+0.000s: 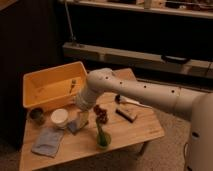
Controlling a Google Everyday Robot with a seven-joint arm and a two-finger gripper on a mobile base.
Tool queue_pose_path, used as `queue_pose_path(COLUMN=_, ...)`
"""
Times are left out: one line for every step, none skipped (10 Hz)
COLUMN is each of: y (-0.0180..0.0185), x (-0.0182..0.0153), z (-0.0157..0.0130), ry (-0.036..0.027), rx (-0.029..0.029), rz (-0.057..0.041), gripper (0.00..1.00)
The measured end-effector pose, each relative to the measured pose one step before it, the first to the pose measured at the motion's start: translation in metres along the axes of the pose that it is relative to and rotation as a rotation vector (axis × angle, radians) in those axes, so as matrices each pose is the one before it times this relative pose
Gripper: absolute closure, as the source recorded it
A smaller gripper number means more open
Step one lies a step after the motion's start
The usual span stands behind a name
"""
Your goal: Place sponge in table surface
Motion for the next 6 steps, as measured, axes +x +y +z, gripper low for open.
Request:
queue_pose_path(y=-0.00004, x=-0.00004, z=0.00002, ry=0.00023, rx=0.00027, rz=-0.00046, gripper=0.20)
queue_pose_path(y=0.00125, x=0.00164, z=0.00385, ry=0.00667, rx=-0.00409, rz=-0.00650, gripper=0.20)
queue_pose_path(y=0.00179, x=0.00225, z=0.00752, ry=-0.00240, rx=-0.00905, rz=-0.00479, gripper=0.20)
queue_pose_path(y=0.00134, x=0.00285, z=0.00950, ry=-0.00944, rx=-0.00845, rz=-0.00614, gripper=0.20)
queue_pose_path(y=0.00210, x=0.00764, z=0.01176, ry=-0.01092, rx=-0.00812, rz=-0.00170, gripper=0.20)
queue_pose_path(y=0.00178, x=0.00922, z=0.01157, ry=-0.00994, rx=-0.00834, rz=-0.00035, gripper=0.20)
